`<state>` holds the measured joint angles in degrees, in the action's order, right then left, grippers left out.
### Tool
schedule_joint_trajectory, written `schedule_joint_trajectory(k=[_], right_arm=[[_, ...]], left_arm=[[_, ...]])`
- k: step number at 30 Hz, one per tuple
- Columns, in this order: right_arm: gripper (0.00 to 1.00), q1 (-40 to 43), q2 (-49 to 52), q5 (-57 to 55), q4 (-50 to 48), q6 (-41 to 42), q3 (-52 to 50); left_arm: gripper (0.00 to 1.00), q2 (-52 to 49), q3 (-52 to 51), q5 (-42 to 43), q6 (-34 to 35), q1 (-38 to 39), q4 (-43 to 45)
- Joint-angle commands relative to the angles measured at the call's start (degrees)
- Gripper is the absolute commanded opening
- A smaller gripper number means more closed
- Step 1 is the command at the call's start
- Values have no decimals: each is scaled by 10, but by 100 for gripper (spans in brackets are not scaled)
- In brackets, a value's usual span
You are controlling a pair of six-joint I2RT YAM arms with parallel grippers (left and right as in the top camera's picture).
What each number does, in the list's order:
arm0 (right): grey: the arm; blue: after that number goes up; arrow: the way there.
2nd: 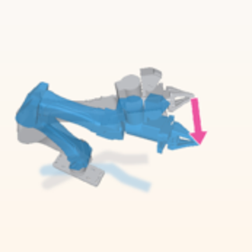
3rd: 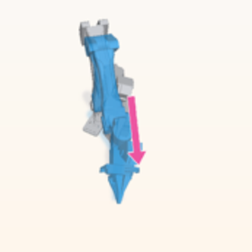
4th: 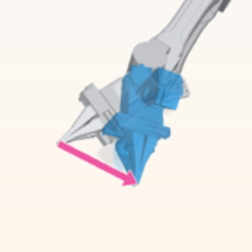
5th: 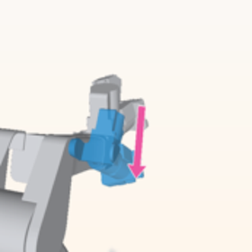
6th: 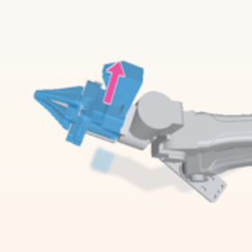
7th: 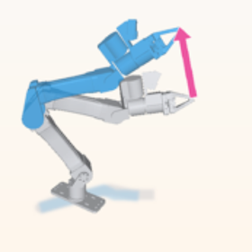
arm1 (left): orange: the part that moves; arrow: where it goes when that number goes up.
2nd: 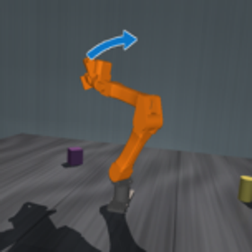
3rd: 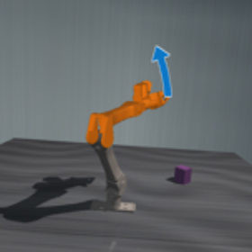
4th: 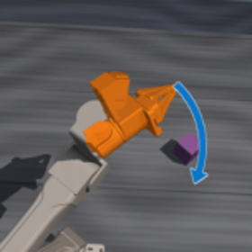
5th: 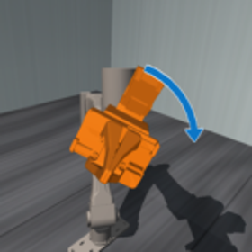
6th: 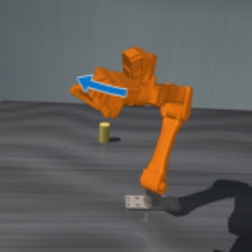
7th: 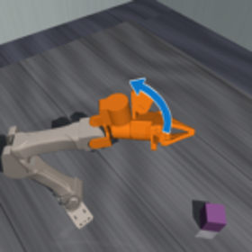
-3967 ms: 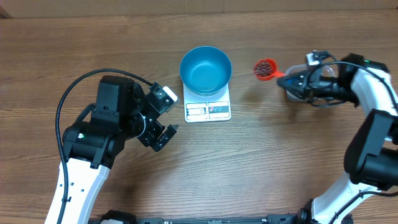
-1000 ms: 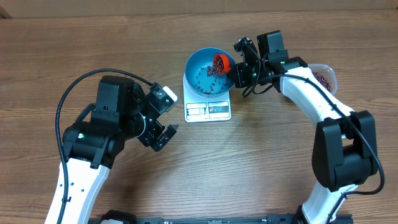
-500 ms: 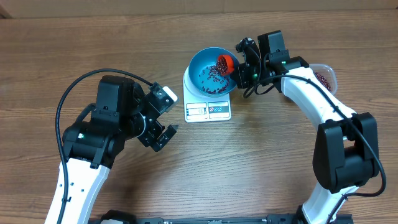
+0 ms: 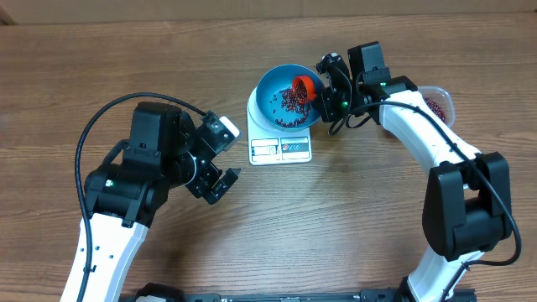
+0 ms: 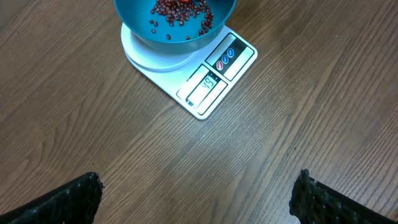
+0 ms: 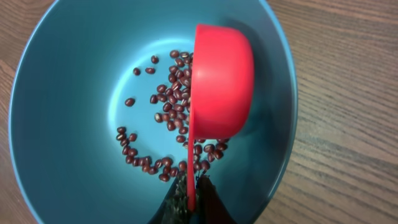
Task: Scoop item into bowl and weigh 150g on scale
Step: 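Tilt the red scoop with the right gripper to pour beans into the bowl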
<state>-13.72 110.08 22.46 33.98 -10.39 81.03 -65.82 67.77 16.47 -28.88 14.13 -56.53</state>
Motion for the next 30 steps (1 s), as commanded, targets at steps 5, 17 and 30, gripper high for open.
schedule_joint_trajectory(k=[5,17,30], right_arm=[[4,-22,-23,-6,15,-6,28],[4,-96,-23,-52,22,-6,27],[4,-114,-23,-37,1,-5,27]], left_arm=[[100,-2,14,-2,6,-3,2],[100,-2,14,-2,6,-3,2],[100,-2,14,-2,6,-3,2]])
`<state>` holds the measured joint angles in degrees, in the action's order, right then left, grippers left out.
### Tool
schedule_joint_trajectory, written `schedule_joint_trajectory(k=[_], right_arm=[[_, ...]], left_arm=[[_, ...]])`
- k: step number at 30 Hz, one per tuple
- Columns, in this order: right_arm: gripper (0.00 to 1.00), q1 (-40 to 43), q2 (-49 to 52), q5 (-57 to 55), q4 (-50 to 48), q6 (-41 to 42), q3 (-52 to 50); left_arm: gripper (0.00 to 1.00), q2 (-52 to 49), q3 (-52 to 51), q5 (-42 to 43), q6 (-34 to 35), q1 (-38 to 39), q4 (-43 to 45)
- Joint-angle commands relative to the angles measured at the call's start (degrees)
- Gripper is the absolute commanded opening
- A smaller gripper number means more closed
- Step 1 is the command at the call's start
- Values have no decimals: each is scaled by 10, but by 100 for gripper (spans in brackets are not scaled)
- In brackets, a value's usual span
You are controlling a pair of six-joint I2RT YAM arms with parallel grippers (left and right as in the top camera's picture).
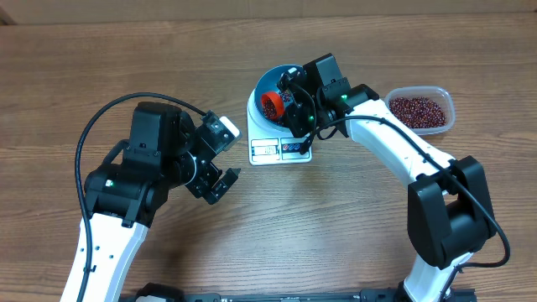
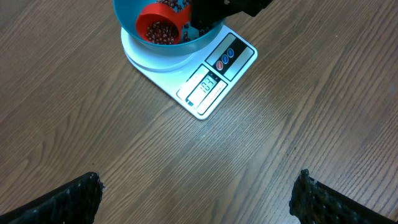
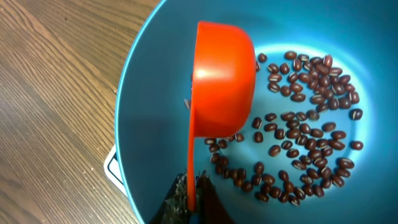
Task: Scoop item into bowl and weigh 150g on scale
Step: 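Tilt the red scoop with the right gripper to pour beans into the bowl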
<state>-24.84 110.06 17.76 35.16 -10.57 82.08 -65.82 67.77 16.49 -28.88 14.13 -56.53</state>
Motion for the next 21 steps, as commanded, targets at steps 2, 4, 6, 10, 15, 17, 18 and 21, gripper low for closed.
schedule_joint_trajectory(k=[2,4,6,10,15,17,18,21], right_arm=[[4,-2,-23,21,-16,-3,17],[4,-2,-23,32,-22,-2,17],[4,-2,-23,35,-26,-2,17],[4,-2,-23,36,-26,-2,17],[4,-2,-23,60,-39,-2,17],[4,-2,-23,64,-45,-2,17],[4,-2,-23,64,-47,-2,17],[4,-2,-23,63,-50,-2,17]], left_arm=[[100,-2,14,-2,6,-3,2],[100,-2,14,-2,6,-3,2],[100,-2,14,-2,6,-3,2],[100,-2,14,-2,6,-3,2],[100,-2,14,-2,6,-3,2],[100,-2,14,-2,6,-3,2],[100,-2,14,-2,6,-3,2],[100,-2,14,-2,6,-3,2]])
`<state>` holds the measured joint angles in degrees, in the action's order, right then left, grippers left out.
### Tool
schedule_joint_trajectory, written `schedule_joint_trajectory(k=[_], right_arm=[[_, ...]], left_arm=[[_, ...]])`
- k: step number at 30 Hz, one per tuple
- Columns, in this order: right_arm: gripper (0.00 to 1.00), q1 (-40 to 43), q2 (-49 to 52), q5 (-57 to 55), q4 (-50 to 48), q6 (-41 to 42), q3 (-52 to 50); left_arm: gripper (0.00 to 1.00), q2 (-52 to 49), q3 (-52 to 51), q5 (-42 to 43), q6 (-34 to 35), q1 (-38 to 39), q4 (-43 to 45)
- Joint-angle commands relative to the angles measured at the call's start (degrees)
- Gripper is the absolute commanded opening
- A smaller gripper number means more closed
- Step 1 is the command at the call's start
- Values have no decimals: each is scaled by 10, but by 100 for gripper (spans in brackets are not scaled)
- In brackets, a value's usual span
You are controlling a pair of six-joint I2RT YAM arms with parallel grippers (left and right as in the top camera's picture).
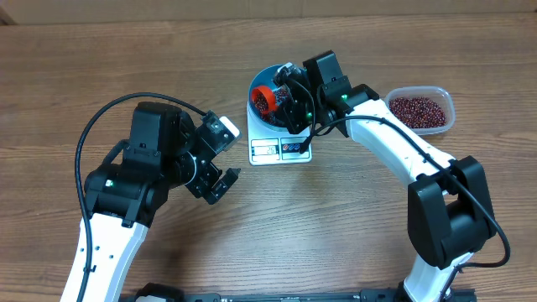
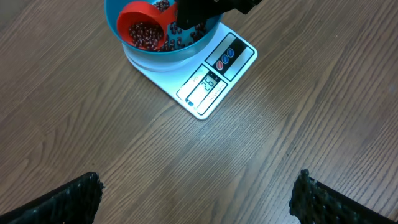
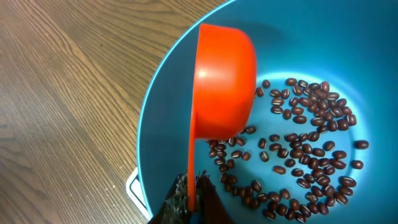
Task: Scoop item into bowl and weigh 150g on scale
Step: 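Tilt the red scoop with the right gripper to pour beans into the bowl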
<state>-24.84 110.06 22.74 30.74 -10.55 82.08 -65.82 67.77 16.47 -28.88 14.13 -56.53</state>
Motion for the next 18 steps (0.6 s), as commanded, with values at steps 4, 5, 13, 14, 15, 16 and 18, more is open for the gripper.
schedule_joint_trajectory(k=[4,5,13,14,15,16,18], right_arm=[[4,-2,-23,13,-6,-2,17],[4,-2,-23,8,-6,-2,17],[4,-2,-23,-32,-1,0,16],[4,-2,-23,-32,0,0,16],[4,-2,-23,-32,2,1,16],[4,-2,-23,-32,1,9,16],[4,-2,-23,-32,1,13,16]], left_arm=[[100,-2,14,-2,6,-3,2],[100,-2,14,-2,6,-3,2],[100,-2,14,-2,6,-3,2],[100,-2,14,-2,6,-3,2],[100,-2,14,-2,6,-3,2],[100,-2,14,-2,6,-3,2],[100,-2,14,-2,6,-3,2]])
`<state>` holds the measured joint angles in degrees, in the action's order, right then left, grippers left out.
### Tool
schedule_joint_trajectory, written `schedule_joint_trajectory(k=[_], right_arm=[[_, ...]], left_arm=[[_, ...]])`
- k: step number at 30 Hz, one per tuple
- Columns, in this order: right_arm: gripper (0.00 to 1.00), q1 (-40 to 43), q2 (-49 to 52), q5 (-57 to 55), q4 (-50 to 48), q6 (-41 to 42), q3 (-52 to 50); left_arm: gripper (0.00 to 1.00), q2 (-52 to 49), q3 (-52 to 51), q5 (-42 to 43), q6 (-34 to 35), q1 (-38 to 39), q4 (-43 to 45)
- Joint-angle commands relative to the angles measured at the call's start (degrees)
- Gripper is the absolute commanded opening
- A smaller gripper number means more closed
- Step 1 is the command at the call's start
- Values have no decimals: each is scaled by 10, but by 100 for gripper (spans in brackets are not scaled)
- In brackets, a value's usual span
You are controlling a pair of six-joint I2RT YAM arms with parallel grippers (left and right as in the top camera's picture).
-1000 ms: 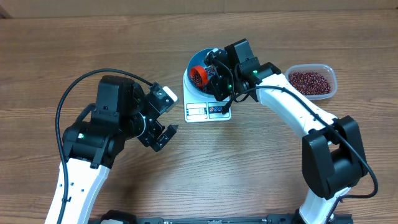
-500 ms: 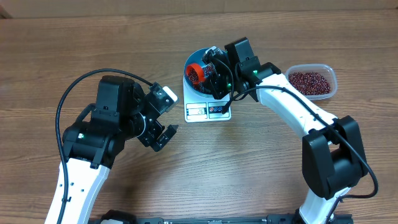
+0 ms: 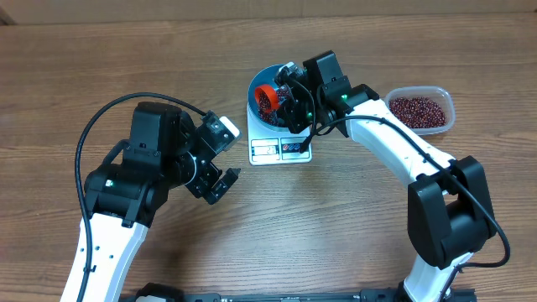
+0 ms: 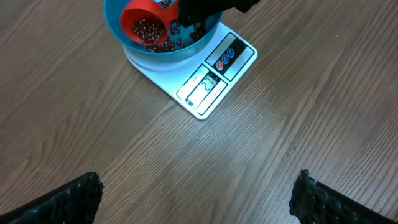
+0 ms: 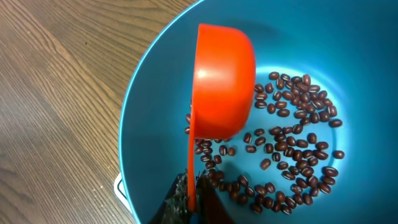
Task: Scoop item into bowl and weigh 150g on scale
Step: 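Tilt the red scoop with the right gripper to pour beans into the bowl, then shake the tilted scoop over the bowl with the right gripper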
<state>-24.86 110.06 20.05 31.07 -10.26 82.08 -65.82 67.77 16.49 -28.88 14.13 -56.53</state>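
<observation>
A blue bowl (image 3: 262,107) stands on the white scale (image 3: 280,148), with red beans (image 5: 292,118) spread over its bottom. My right gripper (image 5: 191,198) is shut on the handle of the red scoop (image 5: 222,81), which hangs over the bowl's left side. The scoop (image 4: 144,25) holds beans and lies nearly level in the left wrist view. The scale's display (image 4: 204,85) is too small to read. My left gripper (image 4: 199,198) stands open above bare table, well short of the scale.
A clear tub (image 3: 419,109) of red beans sits to the right of the scale, beside my right arm. The wooden table (image 3: 336,226) spreads out around everything.
The scoop has shifted slightly inward over the bowl's left side, still holding beans. The left arm has not moved.
First the scoop was tipped over the bowl's right side with beans beneath it. Then it was at the bowl's left side, mouth up and holding beans. It stayed there, drifting toward the rim, and now hangs just inside it. My left gripper stayed open throughout.
</observation>
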Motion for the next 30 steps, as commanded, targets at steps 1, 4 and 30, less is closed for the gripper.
schedule_joint_trajectory(k=[1,4,30], right_arm=[[4,-2,-21,-11,-2,10,16],[4,-2,-17,-28,-1,12,16],[4,-2,-6,-43,-4,12,16]], left_arm=[[100,-2,14,-2,6,-3,2],[100,-2,14,-2,6,-3,2],[100,-2,14,-2,6,-3,2]])
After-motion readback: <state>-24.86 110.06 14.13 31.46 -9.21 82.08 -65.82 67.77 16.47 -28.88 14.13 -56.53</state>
